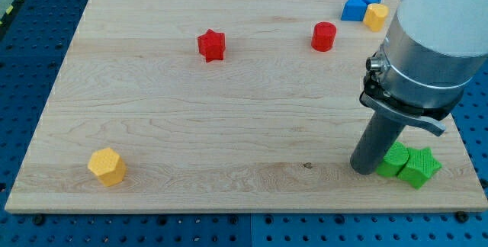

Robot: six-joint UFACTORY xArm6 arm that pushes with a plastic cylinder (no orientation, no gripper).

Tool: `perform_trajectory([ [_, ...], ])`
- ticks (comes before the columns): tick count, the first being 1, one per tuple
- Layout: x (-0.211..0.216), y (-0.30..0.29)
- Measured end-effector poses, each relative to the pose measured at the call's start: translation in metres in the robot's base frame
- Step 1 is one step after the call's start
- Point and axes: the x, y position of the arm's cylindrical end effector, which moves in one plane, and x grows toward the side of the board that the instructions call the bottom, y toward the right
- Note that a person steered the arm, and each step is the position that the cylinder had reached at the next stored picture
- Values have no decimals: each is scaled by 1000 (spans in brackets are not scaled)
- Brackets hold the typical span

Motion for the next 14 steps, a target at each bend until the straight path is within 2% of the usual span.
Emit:
perform_trajectory([
  [1,-13,-26],
  [2,-49,-83],
  [4,-146,-227],
  [5,-192,-277],
  [6,-213,-254],
  [8,-210,-172],
  [9,-215,-167],
  [10,-252,-167],
  [11,-263,-154],
  [14,-131,-94],
])
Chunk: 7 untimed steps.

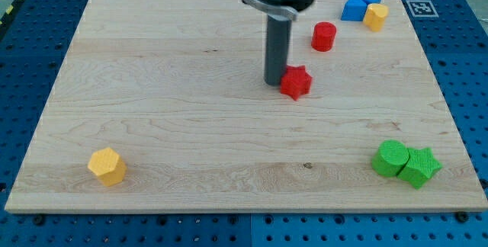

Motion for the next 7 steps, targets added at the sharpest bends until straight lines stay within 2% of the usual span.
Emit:
perform_trajectory([
  [2,2,60],
  [3,-10,77],
  [4,-44,83],
  [6,-2,118],
  [7,6,120],
])
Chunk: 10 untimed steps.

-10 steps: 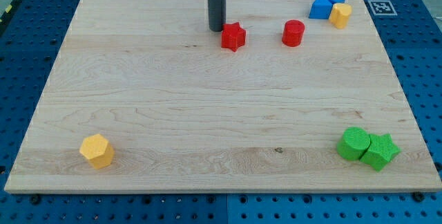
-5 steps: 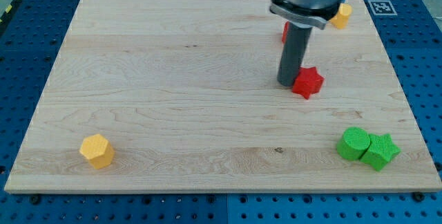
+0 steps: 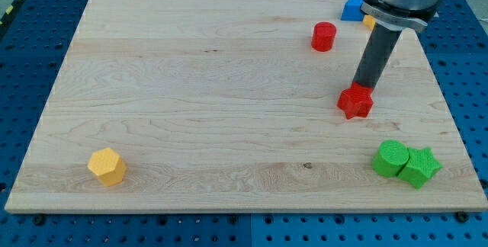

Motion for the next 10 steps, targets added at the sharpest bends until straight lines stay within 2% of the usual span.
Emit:
perform_trajectory([
  [1,25,0],
  [3,6,-7],
  [5,10,-44],
  [6,37,-34],
  [7,52,2],
  [9,48,48],
  [10,14,27],
])
